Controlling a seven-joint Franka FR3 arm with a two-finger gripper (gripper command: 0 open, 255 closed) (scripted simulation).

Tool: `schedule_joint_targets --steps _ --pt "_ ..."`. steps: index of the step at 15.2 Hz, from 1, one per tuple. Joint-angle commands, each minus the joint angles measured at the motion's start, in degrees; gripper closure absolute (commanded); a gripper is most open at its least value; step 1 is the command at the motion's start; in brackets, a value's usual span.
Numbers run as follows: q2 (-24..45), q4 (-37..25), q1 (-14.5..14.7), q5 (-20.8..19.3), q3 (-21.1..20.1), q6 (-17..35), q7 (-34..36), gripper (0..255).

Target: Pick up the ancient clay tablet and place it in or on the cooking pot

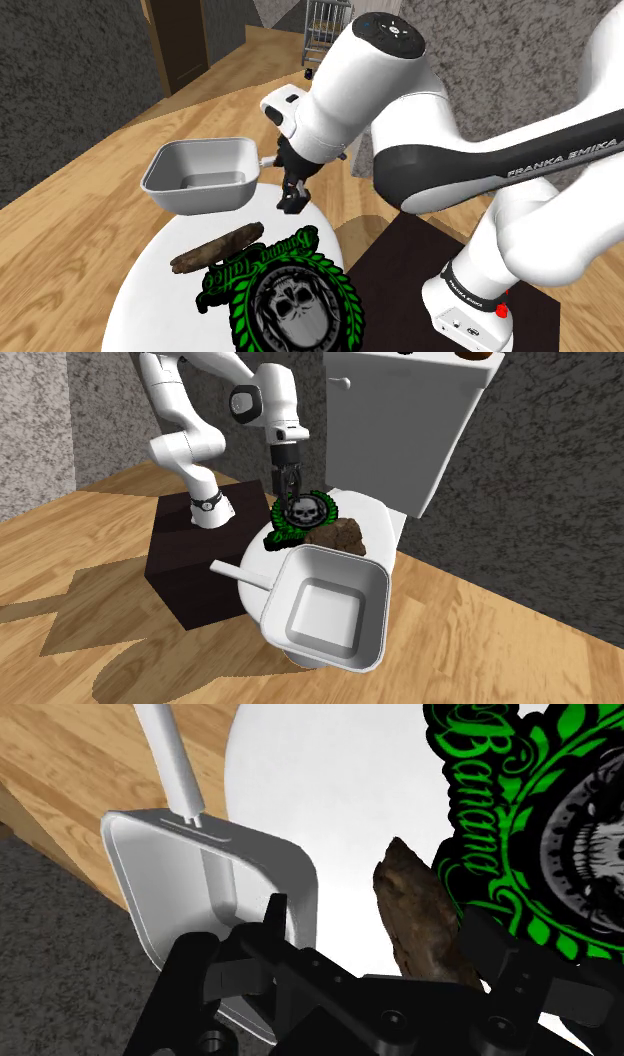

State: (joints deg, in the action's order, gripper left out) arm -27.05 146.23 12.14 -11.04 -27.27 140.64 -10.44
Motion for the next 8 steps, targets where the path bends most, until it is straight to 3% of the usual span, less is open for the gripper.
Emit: schedule_joint_targets --steps 1,5,8 --pt "3.32 -0.08 -1.33 -4.28 -3.43 4.46 1.40 0" --pt "9.40 -0.47 -6.55 -16.37 -11.93 11.64 7.22 0" --pt "14.78 -2.00 -13.37 -30.62 -20.48 14.99 15.53 0"
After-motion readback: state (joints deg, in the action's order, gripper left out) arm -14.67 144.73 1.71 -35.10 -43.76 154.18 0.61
